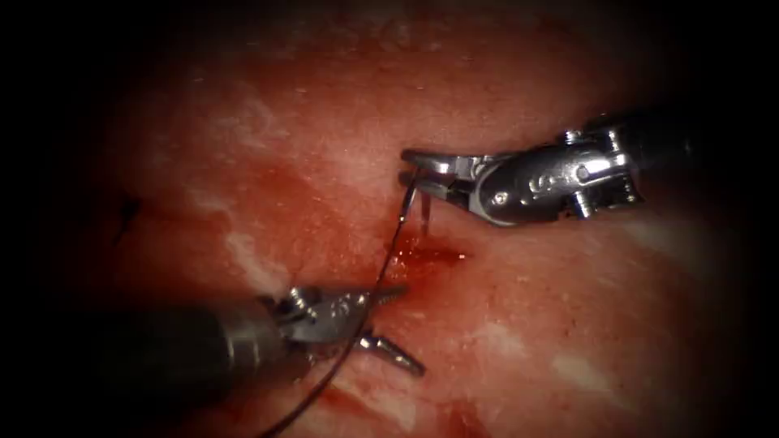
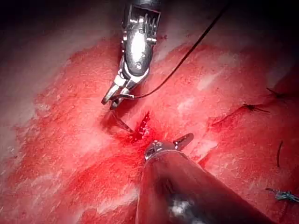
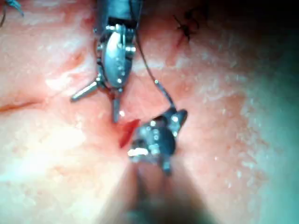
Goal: Wound Closure
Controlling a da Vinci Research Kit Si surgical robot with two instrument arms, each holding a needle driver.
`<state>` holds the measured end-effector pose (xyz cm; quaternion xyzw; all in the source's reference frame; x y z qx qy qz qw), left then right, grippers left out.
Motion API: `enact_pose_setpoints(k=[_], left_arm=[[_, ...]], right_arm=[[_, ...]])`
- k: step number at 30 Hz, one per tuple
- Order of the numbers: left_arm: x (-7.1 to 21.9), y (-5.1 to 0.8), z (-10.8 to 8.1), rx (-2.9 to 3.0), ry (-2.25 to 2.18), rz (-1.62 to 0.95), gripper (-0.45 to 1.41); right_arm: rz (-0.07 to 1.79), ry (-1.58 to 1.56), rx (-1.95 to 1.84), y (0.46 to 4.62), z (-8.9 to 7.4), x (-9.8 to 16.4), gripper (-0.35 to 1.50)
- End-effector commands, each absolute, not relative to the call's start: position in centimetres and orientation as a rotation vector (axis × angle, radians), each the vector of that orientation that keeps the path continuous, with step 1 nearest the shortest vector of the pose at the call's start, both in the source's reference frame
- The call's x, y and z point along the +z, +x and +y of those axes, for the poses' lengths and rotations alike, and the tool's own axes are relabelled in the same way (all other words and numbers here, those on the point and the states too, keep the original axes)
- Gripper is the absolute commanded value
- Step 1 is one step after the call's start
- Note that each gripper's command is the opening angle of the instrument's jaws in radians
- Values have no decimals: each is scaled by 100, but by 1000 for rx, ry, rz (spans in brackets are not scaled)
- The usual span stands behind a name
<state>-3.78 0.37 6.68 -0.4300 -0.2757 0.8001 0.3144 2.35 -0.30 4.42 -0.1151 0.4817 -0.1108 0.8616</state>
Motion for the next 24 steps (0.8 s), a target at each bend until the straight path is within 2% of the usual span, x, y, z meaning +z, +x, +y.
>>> enact_pose_setpoints(k=[1,8,24], left_arm=[[674,-385,32,2104,-1131,-734,78],[673,-384,33,2105,-1133,-737,76],[673,-383,33,2106,-1134,-740,76]], right_arm=[[1023,-254,-231,237,-46,450,-35],[1020,-312,-248,222,-72,458,-35],[957,-235,-297,221,-94,501,-35]])
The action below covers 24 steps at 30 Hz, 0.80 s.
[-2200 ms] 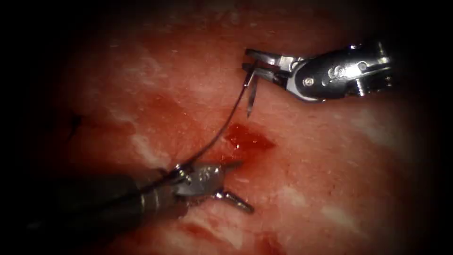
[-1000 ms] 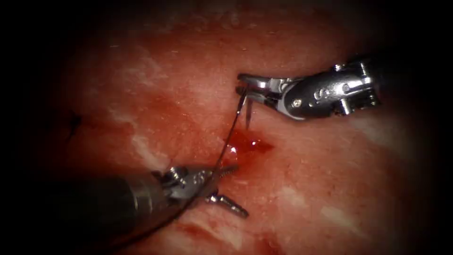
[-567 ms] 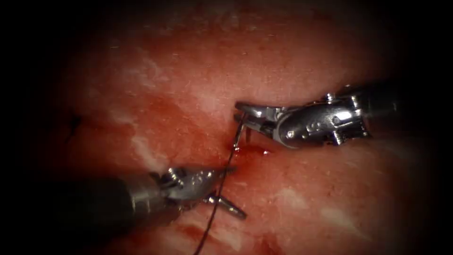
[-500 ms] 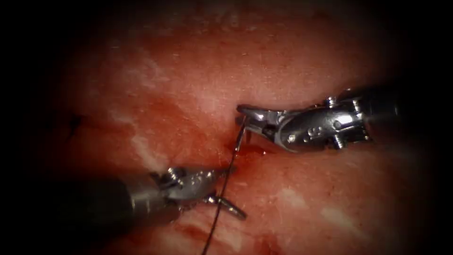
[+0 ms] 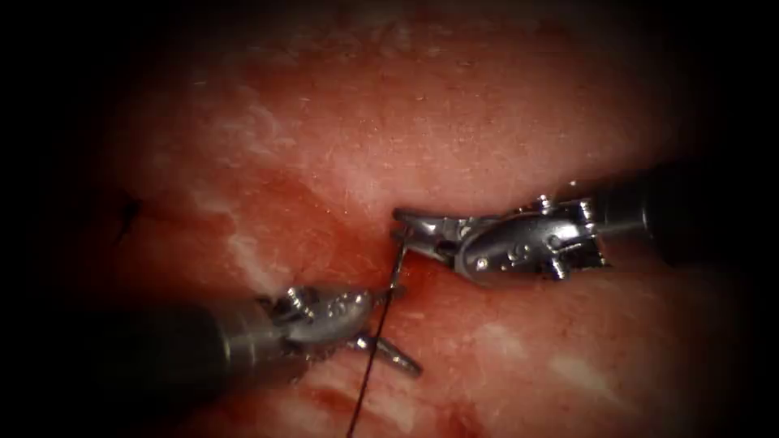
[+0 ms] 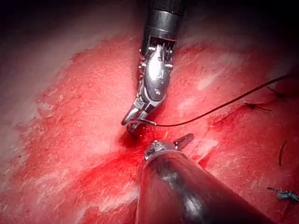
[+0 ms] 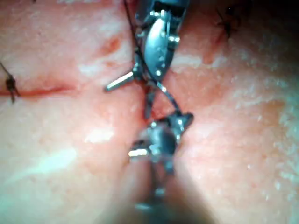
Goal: Wound Closure
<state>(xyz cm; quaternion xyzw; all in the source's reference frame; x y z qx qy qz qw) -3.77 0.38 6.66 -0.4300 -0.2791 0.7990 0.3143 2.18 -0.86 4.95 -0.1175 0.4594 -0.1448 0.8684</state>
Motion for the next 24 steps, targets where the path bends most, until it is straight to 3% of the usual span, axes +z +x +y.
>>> enact_pose_setpoints(k=[1,24], left_arm=[[673,-383,33,2106,-1134,-740,74],[672,-383,32,2107,-1135,-741,74]], right_arm=[[954,-232,-300,220,-95,503,-35],[885,-141,-213,199,-94,534,-35]])
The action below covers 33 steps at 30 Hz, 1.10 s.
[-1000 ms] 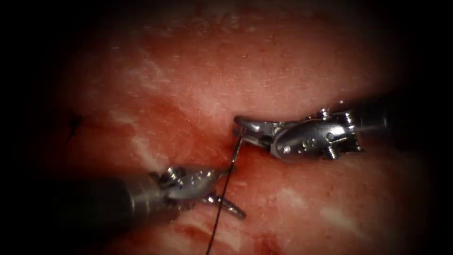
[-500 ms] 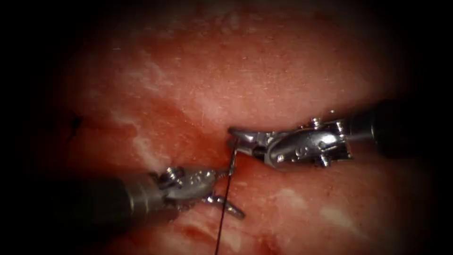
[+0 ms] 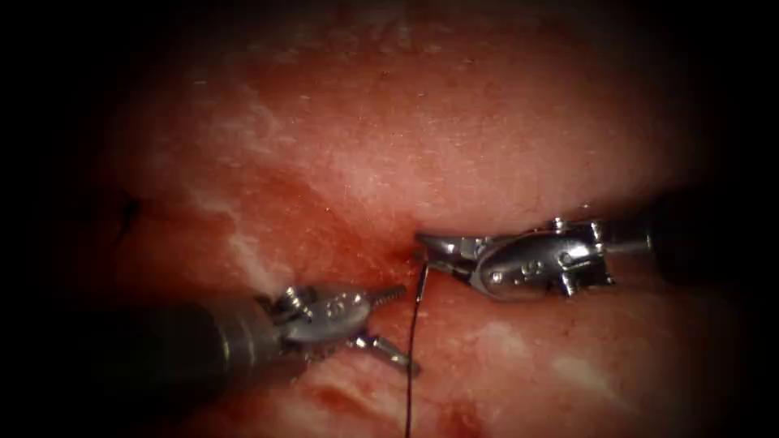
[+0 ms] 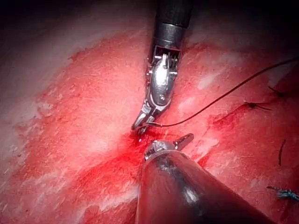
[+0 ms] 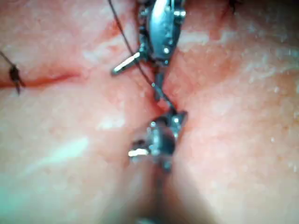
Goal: Wound Closure
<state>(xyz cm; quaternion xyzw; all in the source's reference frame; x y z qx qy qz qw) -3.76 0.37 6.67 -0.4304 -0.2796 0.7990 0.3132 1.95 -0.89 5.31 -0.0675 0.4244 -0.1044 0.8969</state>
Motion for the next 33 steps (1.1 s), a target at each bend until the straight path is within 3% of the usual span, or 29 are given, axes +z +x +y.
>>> enact_pose_setpoints(k=[1,11,33], left_arm=[[672,-383,32,2107,-1135,-741,74],[671,-388,32,2106,-1136,-742,74],[670,-389,35,2105,-1136,-744,74]], right_arm=[[889,-146,-206,200,-92,530,-35],[999,-237,-151,221,-57,461,-35],[1058,-341,-173,215,-17,413,-35]])
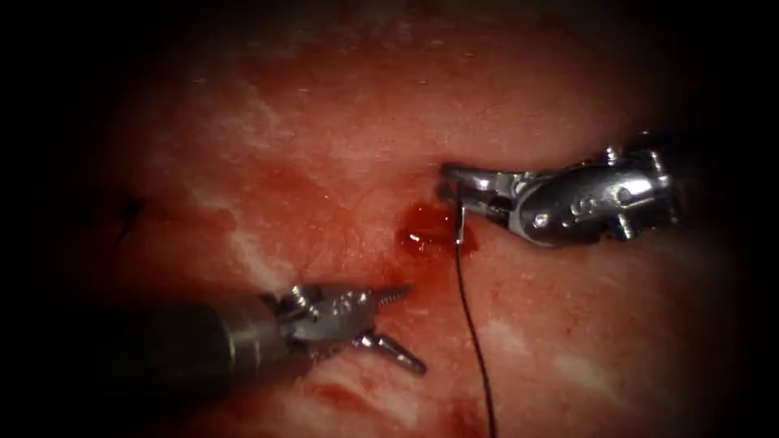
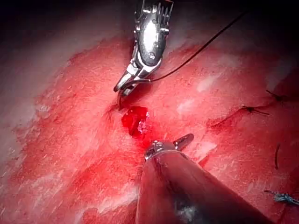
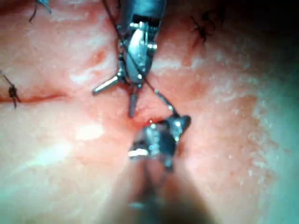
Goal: Wound Closure
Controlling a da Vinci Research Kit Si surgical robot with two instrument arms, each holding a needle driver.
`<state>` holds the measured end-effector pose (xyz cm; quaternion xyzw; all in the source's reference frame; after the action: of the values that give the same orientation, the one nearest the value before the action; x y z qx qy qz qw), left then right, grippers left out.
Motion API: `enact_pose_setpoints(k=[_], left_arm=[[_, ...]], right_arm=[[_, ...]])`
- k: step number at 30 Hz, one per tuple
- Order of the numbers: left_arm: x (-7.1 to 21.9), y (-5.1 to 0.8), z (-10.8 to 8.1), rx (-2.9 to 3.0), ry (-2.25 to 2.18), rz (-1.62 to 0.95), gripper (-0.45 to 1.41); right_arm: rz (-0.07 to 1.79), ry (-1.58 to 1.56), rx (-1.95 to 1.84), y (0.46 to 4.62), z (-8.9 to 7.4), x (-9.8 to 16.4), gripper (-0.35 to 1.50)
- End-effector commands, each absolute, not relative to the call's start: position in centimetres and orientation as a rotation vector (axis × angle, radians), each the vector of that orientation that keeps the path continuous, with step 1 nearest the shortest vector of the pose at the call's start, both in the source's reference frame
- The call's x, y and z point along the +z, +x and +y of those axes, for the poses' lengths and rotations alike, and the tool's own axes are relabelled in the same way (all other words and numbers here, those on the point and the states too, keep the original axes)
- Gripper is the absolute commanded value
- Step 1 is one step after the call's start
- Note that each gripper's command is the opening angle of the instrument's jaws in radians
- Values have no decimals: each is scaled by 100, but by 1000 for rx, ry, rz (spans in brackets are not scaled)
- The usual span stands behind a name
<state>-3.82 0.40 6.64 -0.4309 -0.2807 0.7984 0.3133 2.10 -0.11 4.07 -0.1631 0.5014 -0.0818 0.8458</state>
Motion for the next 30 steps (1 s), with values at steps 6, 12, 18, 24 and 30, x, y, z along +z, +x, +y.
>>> enact_pose_setpoints(k=[6,12,18,24,30], left_arm=[[671,-389,35,2105,-1136,-744,74],[671,-389,35,2105,-1137,-744,74],[671,-390,35,2105,-1137,-744,74],[671,-391,36,2105,-1137,-744,74],[671,-391,36,2105,-1137,-744,74]], right_arm=[[1062,-326,-177,214,-11,411,-35],[1080,-283,-134,214,-4,410,-35],[1103,-215,-68,213,3,416,-35],[1097,1,109,217,27,429,-35],[1071,65,151,220,43,436,-35]])
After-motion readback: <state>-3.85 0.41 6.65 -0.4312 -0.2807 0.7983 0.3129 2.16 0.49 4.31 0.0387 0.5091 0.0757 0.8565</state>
